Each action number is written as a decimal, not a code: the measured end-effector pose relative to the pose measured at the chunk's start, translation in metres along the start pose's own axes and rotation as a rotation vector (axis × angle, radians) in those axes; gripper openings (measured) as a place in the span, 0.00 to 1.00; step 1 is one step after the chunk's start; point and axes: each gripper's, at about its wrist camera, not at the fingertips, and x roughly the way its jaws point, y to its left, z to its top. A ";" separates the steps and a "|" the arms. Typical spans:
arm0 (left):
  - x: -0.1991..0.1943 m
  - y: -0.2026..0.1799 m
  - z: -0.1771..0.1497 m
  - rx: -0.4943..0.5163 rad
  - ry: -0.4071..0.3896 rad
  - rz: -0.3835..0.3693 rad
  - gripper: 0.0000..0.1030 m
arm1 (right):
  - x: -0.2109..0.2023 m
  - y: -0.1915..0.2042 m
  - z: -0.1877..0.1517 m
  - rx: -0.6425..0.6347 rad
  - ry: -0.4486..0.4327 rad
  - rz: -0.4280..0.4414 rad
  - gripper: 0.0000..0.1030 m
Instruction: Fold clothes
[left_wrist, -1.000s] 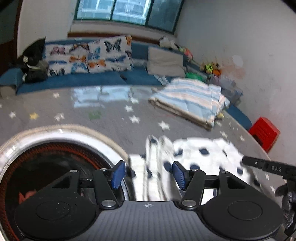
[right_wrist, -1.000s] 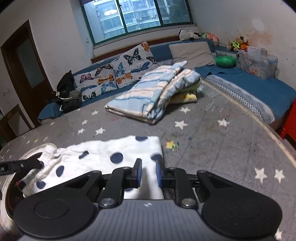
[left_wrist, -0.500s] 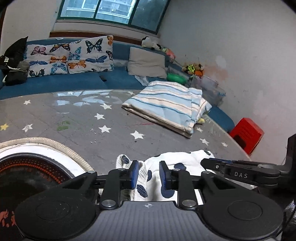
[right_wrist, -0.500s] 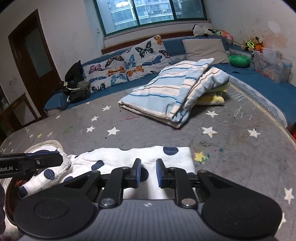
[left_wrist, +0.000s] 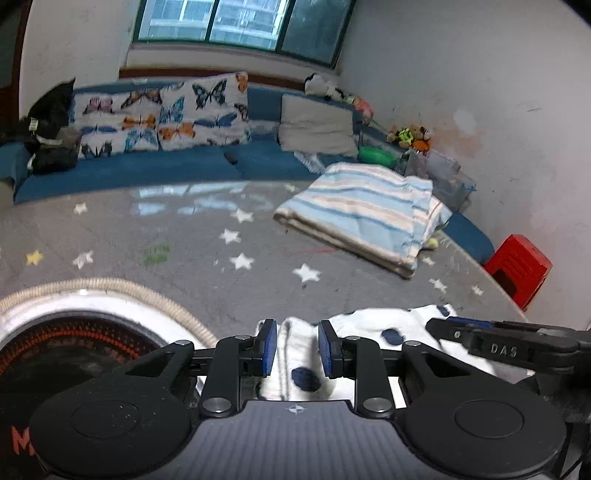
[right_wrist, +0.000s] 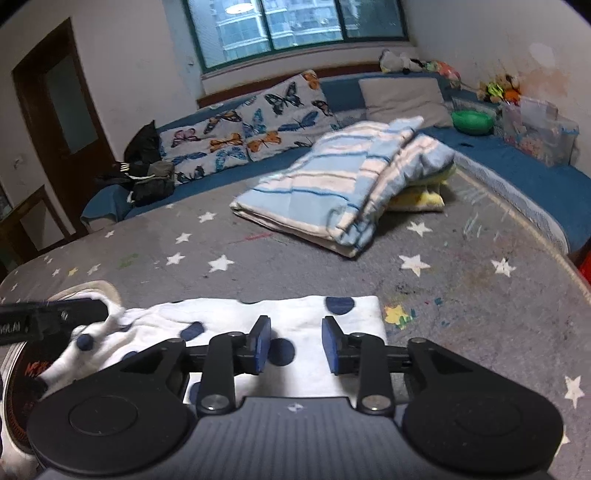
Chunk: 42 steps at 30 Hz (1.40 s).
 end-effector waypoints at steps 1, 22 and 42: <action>-0.003 -0.002 0.001 0.005 -0.010 -0.005 0.26 | -0.005 0.004 -0.001 -0.013 -0.003 0.010 0.29; -0.013 -0.006 -0.027 0.097 0.002 0.022 0.27 | -0.071 0.061 -0.072 -0.214 0.034 0.132 0.40; -0.056 -0.009 -0.059 0.078 0.000 0.004 0.46 | -0.115 0.012 -0.102 -0.110 -0.055 -0.025 0.62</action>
